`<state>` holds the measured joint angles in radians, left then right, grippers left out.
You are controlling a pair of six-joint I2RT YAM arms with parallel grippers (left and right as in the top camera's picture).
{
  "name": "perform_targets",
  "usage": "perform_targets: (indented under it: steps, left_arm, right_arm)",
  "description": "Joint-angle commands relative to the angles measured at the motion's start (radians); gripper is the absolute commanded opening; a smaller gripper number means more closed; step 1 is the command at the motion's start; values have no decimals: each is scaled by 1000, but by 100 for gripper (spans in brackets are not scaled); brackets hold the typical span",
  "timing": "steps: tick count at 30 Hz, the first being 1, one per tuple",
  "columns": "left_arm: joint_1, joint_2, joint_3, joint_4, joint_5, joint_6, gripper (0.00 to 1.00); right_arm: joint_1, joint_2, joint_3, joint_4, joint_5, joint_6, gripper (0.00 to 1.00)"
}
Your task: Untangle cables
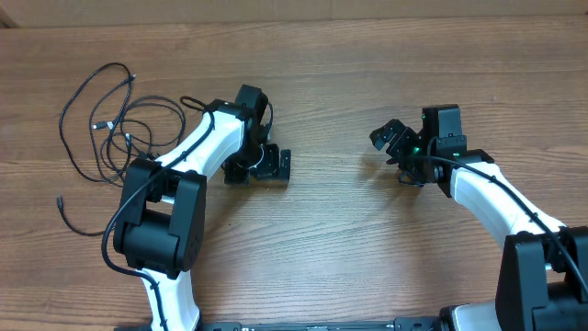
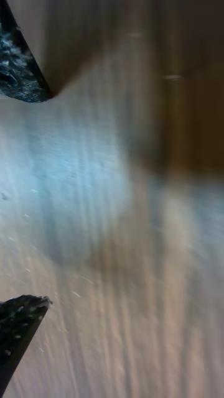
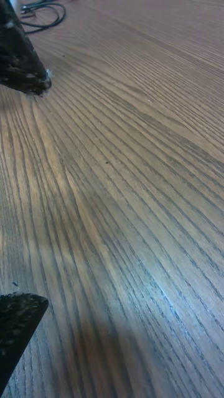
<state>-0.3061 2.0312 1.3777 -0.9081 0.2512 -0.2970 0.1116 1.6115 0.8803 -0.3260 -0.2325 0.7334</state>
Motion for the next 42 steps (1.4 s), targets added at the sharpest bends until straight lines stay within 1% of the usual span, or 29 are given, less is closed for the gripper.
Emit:
perform_targets:
  steps: [1,5,9,15,16,21,26,31,37,42]
  left_arm:
    - [-2,61,-21,76,8,4,100]
    - [-2,61,-21,129,8,5,100]
    - [-1,72,-21,171,4,5,100]
    - [-11,107,-21,191,0,5,100]
    - [-23,107,-21,192,0,5,100]
    - [-68,106,-21,192,0,5,100]
    - [-190,106,-21,192,0,5,100]
    - [-254,106,-21,192,0,5,100]
    - [-266,82,-21,191,0,5,100]
    - [-253,9,-21,191,0,5,100]
  right_arm:
    - [-2,5,-4,6,-5,3,100]
    - [-2,0,-4,6,-5,3,100]
    - [-2,-48,-4,6,-5,3,100]
    - [-2,-201,-4,6,-5,3,100]
    - [-2,-277,-4,6,-5,3,100]
    - [-2,-435,-4,5,-5,3,100]
    - [-2,-630,-4,0,-5,3,100]
    - [-2,-797,-4,-5,-5,3,100]
    - [0,-962,-4,-52,-5,3,100]
    - [0,-1072,-5,-126,-5,3,100]
